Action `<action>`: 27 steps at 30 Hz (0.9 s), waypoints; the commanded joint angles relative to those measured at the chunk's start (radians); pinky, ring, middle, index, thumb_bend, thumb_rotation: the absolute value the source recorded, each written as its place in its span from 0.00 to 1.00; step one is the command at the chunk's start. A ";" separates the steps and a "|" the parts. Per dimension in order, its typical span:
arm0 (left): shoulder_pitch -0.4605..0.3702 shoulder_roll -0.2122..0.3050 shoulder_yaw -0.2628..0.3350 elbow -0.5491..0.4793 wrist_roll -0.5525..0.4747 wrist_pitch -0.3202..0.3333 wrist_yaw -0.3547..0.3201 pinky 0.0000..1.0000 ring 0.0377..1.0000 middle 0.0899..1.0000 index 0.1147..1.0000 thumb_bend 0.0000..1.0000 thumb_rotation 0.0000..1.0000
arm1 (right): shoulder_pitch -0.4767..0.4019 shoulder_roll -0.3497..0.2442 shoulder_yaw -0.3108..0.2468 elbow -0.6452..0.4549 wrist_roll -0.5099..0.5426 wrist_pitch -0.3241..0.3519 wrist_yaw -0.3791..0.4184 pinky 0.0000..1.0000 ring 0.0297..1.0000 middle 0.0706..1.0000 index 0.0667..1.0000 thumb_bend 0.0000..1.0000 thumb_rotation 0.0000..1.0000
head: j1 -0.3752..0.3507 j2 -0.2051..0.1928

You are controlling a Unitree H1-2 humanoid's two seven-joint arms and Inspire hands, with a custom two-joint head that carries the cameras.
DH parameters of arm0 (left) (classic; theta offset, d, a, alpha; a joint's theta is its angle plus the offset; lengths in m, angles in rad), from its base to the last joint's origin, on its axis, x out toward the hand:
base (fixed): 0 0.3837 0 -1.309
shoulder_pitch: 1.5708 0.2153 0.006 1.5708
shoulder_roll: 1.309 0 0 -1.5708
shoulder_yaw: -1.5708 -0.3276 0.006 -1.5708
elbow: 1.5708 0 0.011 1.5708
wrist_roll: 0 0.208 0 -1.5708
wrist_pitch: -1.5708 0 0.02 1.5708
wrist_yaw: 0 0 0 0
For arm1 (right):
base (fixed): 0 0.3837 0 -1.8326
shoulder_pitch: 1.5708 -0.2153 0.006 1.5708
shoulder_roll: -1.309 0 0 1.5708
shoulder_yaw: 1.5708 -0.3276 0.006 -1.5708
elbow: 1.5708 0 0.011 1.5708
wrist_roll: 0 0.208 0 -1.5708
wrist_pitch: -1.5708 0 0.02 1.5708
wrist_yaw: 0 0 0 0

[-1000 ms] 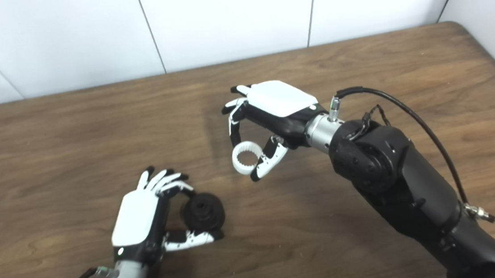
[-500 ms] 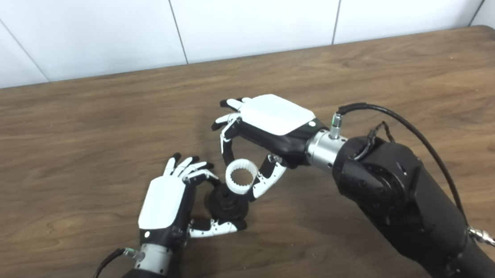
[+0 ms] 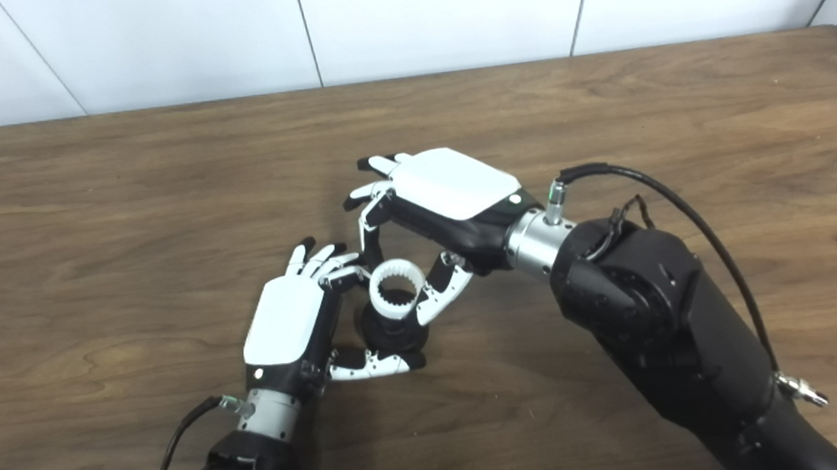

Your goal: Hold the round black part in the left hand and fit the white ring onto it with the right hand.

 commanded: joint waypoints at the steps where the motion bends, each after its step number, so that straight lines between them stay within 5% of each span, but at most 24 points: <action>1: -0.020 -0.008 -0.003 -0.024 0.014 0.003 0.016 1.00 0.89 0.77 0.42 0.52 0.06 | -0.012 0.006 -0.006 0.003 -0.013 -0.031 -0.022 1.00 1.00 0.85 0.45 0.52 0.14 | 0.000 0.005; 27: -0.019 -0.002 -0.007 -0.031 0.013 0.006 0.005 1.00 0.89 0.78 0.42 0.52 0.06 | 0.021 0.042 -0.022 0.050 -0.036 -0.074 -0.034 1.00 1.00 0.86 0.45 0.52 0.14 | -0.010 0.007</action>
